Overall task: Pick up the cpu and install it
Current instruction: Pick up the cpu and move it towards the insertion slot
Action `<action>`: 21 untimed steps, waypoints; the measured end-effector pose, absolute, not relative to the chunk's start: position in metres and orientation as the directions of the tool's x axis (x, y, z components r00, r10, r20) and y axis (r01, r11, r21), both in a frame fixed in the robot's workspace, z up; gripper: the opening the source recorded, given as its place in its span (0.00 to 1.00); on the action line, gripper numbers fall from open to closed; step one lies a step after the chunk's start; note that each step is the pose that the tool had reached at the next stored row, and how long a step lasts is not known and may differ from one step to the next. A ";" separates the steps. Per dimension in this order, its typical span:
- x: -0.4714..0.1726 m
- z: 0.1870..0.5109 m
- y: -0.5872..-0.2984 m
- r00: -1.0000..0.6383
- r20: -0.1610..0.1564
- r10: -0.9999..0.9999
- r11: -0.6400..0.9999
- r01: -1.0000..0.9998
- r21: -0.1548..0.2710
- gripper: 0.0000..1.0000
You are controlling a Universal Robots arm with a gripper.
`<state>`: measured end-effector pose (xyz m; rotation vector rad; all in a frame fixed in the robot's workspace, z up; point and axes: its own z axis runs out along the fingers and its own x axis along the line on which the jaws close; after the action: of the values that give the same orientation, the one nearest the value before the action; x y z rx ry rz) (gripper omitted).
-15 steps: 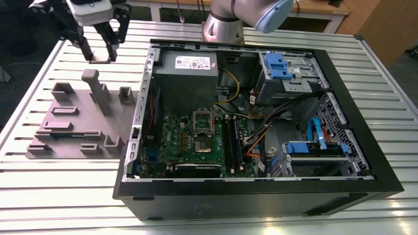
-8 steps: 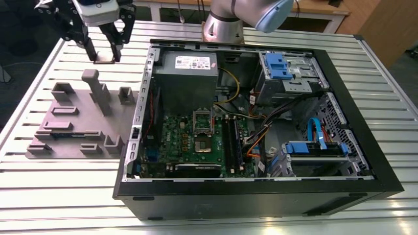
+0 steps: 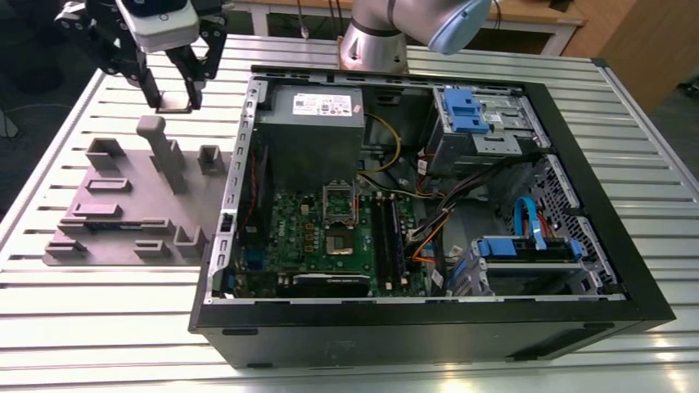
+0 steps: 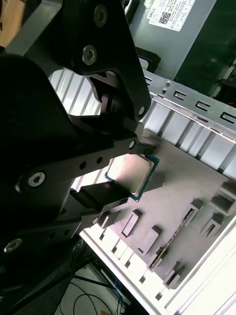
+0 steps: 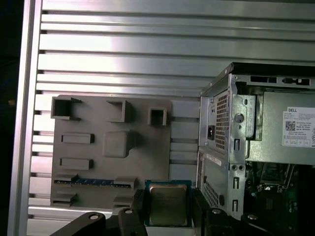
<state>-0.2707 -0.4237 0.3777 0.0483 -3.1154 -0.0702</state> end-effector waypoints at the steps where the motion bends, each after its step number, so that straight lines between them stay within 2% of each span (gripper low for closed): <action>1: -0.269 0.378 -0.424 -0.999 0.024 -0.032 0.999 -0.030 0.045 0.47; 21: -0.215 0.378 -0.426 -0.999 0.024 -0.032 0.999 -0.030 0.045 0.47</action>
<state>-0.2148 -0.4258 0.3777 0.0484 -3.1152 -0.0701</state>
